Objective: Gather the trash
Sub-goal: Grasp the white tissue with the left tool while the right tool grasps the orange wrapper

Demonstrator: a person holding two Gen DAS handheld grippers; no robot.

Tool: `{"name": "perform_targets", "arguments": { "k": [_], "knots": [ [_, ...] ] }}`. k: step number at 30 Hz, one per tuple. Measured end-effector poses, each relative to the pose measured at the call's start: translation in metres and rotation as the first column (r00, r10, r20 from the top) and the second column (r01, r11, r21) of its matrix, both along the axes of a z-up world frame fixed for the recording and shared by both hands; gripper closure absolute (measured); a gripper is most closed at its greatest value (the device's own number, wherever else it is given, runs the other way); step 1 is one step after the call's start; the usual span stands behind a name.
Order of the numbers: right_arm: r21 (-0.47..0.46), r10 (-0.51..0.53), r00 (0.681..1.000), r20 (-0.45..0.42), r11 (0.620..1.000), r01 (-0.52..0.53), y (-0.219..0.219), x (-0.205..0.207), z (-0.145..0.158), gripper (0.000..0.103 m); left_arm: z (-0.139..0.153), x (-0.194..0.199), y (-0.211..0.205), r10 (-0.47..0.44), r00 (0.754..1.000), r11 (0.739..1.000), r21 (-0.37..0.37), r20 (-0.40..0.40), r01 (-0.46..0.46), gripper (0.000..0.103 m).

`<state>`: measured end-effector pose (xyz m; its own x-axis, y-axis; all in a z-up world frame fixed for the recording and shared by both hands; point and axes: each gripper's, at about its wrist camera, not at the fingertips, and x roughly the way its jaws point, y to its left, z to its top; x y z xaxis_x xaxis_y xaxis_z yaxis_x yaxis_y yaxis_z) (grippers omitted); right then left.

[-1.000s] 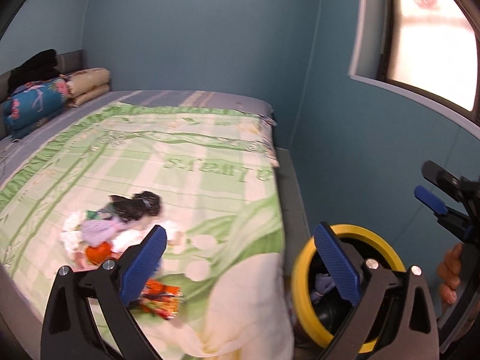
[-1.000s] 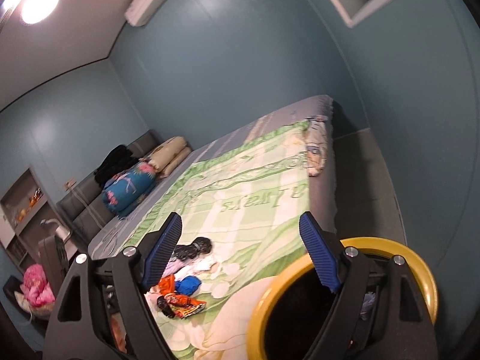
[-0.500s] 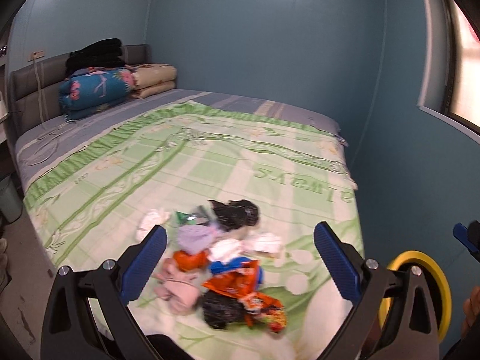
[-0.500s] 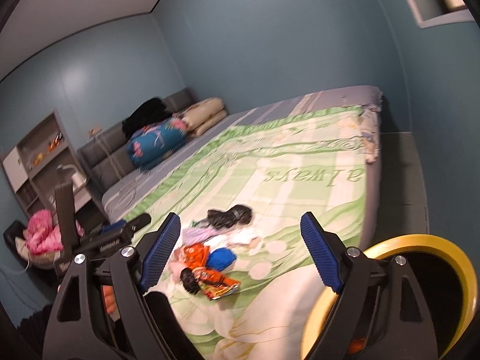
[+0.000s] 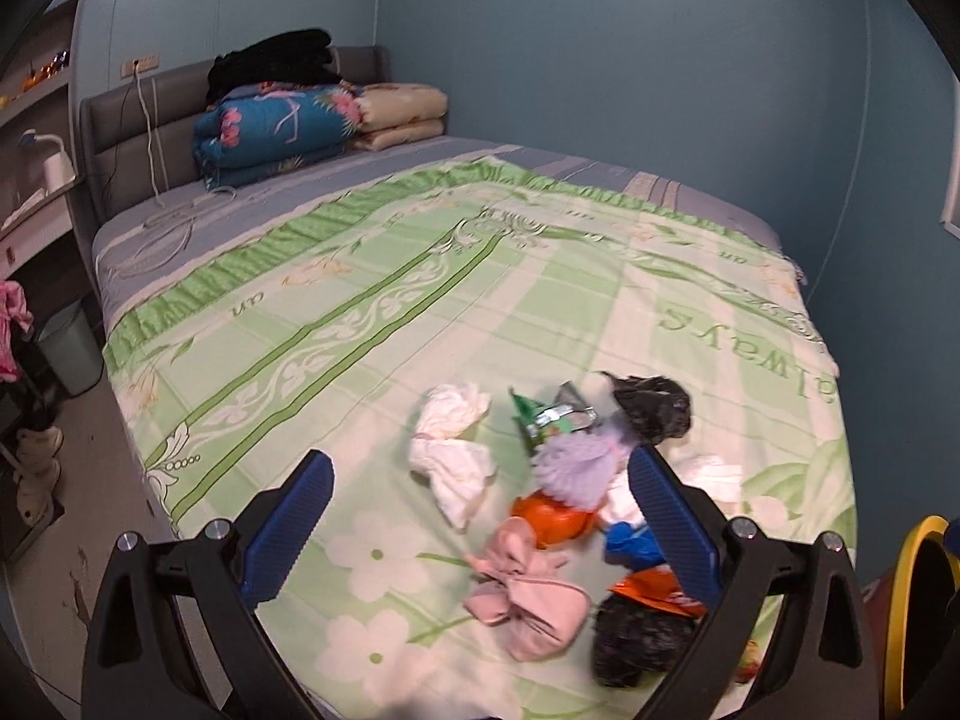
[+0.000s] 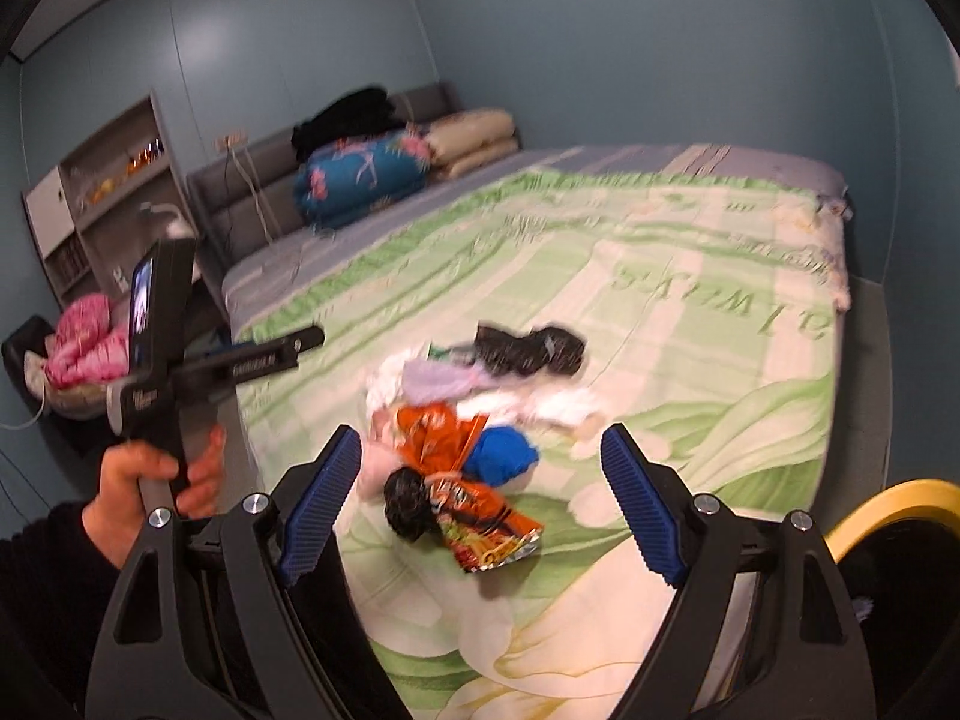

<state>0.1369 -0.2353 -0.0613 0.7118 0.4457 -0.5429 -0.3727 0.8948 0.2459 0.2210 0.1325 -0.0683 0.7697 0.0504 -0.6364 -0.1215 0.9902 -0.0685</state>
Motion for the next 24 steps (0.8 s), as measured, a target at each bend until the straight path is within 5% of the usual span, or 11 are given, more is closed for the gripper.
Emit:
{"name": "perform_targets", "arguments": {
  "k": [14, 24],
  "knots": [
    [-0.108, 0.053, 0.98, -0.191, 0.991, -0.075, 0.055, 0.053, -0.075, 0.025, -0.072, 0.066, 0.057, 0.054, 0.984, 0.997, -0.041, -0.167, -0.061, 0.008],
    [-0.161, 0.055, 0.972, -0.228, 0.983, -0.093, 0.06, 0.068, -0.098, 0.031, -0.098, 0.106, 0.058, 0.005, 0.975, 0.996, -0.082, -0.222, -0.024, 0.008]
  ]
}}
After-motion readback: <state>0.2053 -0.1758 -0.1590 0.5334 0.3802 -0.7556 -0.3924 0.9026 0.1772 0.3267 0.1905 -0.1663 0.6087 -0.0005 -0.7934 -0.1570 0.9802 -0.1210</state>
